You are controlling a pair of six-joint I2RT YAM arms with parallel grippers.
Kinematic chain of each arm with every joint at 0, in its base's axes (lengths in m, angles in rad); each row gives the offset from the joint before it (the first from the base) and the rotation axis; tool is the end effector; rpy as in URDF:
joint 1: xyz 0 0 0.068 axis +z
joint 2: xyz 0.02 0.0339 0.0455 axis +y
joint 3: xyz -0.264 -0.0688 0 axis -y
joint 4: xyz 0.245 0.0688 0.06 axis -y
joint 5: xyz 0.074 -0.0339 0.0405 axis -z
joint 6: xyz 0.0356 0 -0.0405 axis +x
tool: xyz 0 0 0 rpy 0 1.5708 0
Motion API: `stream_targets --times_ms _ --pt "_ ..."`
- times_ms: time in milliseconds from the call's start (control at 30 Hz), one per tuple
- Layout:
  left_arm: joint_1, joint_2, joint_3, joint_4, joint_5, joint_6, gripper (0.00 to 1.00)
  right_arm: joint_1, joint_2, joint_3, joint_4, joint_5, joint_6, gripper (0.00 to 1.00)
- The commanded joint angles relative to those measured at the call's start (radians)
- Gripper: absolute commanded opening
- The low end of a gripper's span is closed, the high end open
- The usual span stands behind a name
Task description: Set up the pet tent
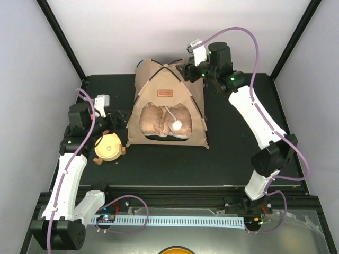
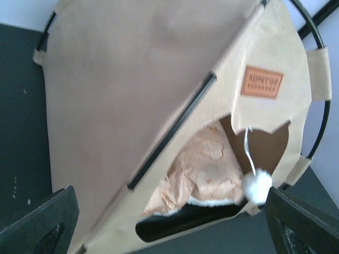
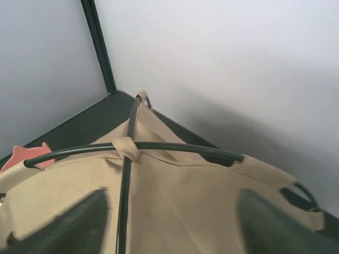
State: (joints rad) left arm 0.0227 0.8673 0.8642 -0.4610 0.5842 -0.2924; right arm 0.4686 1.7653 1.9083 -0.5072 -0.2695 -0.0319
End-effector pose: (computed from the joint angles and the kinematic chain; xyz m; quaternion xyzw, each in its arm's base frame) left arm 0.1875 -0.0154 0.3276 0.0216 0.8284 -0.3104 0.4658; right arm 0.3581 0.1919 0.4282 -0.2759 0.7717 0.2298 0.5249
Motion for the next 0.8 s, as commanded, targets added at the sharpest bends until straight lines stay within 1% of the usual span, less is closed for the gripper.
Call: stream_targets --times_ms 0,33,67,133,200,267,300,400,533,600,633,700,733,767 --pt "-0.003 0.043 0.076 0.028 -0.087 -0.017 0.99 -0.004 -0.068 -0.009 0.011 0.095 -0.037 0.88" --pt "-0.003 0.049 0.079 0.027 -0.113 -0.016 0.99 -0.005 -0.089 -0.039 0.004 0.126 -0.035 0.92" --pt "-0.003 0.052 0.078 0.027 -0.15 -0.015 0.99 -0.009 -0.124 -0.12 0.027 0.159 -0.031 0.93" --pt "-0.002 0.045 0.081 0.004 -0.291 -0.021 0.99 -0.028 -0.232 -0.316 0.138 0.204 -0.005 0.94" --pt "-0.002 0.016 0.067 -0.007 -0.454 -0.019 0.99 -0.065 -0.367 -0.533 0.293 0.205 0.035 0.94" --pt "-0.002 -0.043 0.028 0.033 -0.575 0.006 0.99 -0.1 -0.492 -0.714 0.426 0.222 0.064 0.94" --pt "-0.002 -0.071 0.003 0.062 -0.63 0.015 0.99 -0.104 -0.564 -0.785 0.476 0.264 0.058 0.94" --pt "-0.002 -0.16 -0.081 0.163 -0.771 0.041 0.99 -0.105 -0.691 -0.996 0.622 0.361 0.002 0.94" --pt "-0.004 -0.26 -0.249 0.357 -0.808 0.114 0.99 -0.105 -0.805 -1.251 0.809 0.465 -0.059 0.95" --pt "-0.003 -0.279 -0.341 0.454 -0.822 0.145 0.99 -0.105 -0.849 -1.371 0.949 0.473 -0.1 0.99" --pt "-0.002 -0.278 -0.371 0.473 -0.815 0.153 0.99 -0.105 -0.863 -1.429 1.01 0.475 -0.123 1.0" --pt "-0.001 -0.265 -0.37 0.464 -0.781 0.138 0.99 -0.111 -0.865 -1.525 1.148 0.499 -0.159 0.99" --pt "-0.002 -0.259 -0.366 0.451 -0.763 0.117 0.99 -0.121 -0.858 -1.564 1.21 0.511 -0.163 0.98" --pt "-0.004 -0.249 -0.381 0.471 -0.752 0.104 0.99 -0.142 -0.846 -1.606 1.258 0.505 -0.154 0.96"
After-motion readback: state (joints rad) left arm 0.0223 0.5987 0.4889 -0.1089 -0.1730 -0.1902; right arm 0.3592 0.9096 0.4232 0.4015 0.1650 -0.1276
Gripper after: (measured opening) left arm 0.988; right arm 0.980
